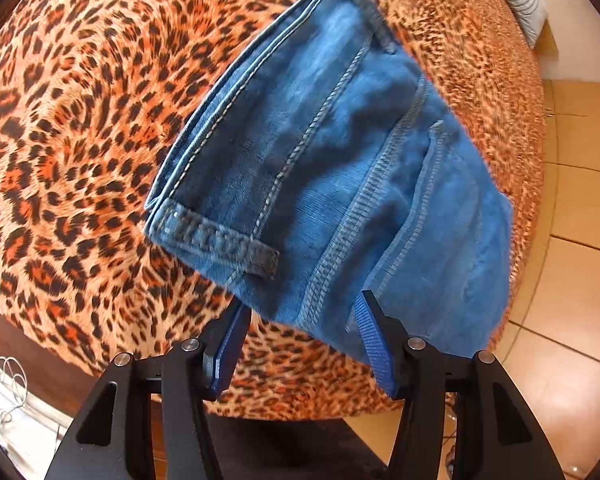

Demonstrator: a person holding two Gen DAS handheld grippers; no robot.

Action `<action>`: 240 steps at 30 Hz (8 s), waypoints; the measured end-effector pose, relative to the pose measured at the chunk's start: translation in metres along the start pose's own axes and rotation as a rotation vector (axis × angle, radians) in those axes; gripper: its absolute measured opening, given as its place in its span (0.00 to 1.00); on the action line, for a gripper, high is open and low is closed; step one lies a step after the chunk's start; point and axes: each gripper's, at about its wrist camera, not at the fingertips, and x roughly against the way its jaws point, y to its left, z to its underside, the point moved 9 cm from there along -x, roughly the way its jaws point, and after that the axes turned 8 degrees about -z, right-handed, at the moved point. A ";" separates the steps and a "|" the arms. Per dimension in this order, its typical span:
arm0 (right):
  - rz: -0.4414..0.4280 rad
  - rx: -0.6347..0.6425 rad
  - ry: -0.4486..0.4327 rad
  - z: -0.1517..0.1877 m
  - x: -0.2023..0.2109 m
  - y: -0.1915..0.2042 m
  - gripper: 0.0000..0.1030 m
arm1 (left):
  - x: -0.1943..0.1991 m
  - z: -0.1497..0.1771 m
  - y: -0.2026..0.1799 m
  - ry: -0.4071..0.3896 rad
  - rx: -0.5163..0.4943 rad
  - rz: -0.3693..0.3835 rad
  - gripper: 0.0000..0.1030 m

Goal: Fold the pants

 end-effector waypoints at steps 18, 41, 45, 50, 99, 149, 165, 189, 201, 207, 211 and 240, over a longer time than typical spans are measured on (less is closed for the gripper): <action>0.144 0.088 -0.098 0.006 0.019 0.025 0.28 | 0.001 -0.006 -0.003 -0.012 -0.180 -0.057 0.33; 0.175 1.021 0.366 0.029 -0.235 0.352 0.40 | 0.017 -0.120 -0.041 -0.095 -0.205 -0.118 0.47; 0.225 1.104 0.312 0.037 -0.236 0.364 0.02 | 0.011 -0.127 -0.025 -0.147 -0.243 -0.313 0.15; 0.186 0.962 0.252 0.026 -0.236 0.375 0.11 | 0.033 -0.121 -0.020 -0.120 -0.231 -0.313 0.14; -0.025 0.138 0.020 0.062 -0.059 0.103 0.09 | -0.053 -0.088 -0.010 -0.049 0.040 -0.099 0.14; -0.336 -0.350 -0.292 0.114 -0.047 0.070 0.61 | -0.304 0.116 -0.519 0.307 -2.100 -0.692 0.68; -0.522 -0.480 -0.367 0.108 -0.064 0.060 0.07 | -0.315 0.149 -0.530 0.221 -2.099 -0.433 0.09; -0.079 0.893 0.101 0.210 -0.115 0.311 0.11 | -0.144 -0.020 -0.396 0.093 -1.577 -0.326 0.12; -0.022 1.018 0.388 0.258 -0.153 0.303 0.26 | -0.085 -0.088 -0.289 -0.059 -1.069 -0.305 0.27; -0.122 0.927 0.274 0.153 -0.109 0.320 0.48 | -0.035 -0.066 -0.216 -0.153 -0.691 -0.153 0.55; -0.156 1.016 0.339 0.101 -0.123 0.341 0.50 | -0.051 0.001 -0.173 -0.137 -0.480 -0.114 0.55; -0.171 1.585 0.712 0.148 -0.202 0.421 0.52 | -0.109 0.142 -0.113 -0.212 0.280 -0.039 0.26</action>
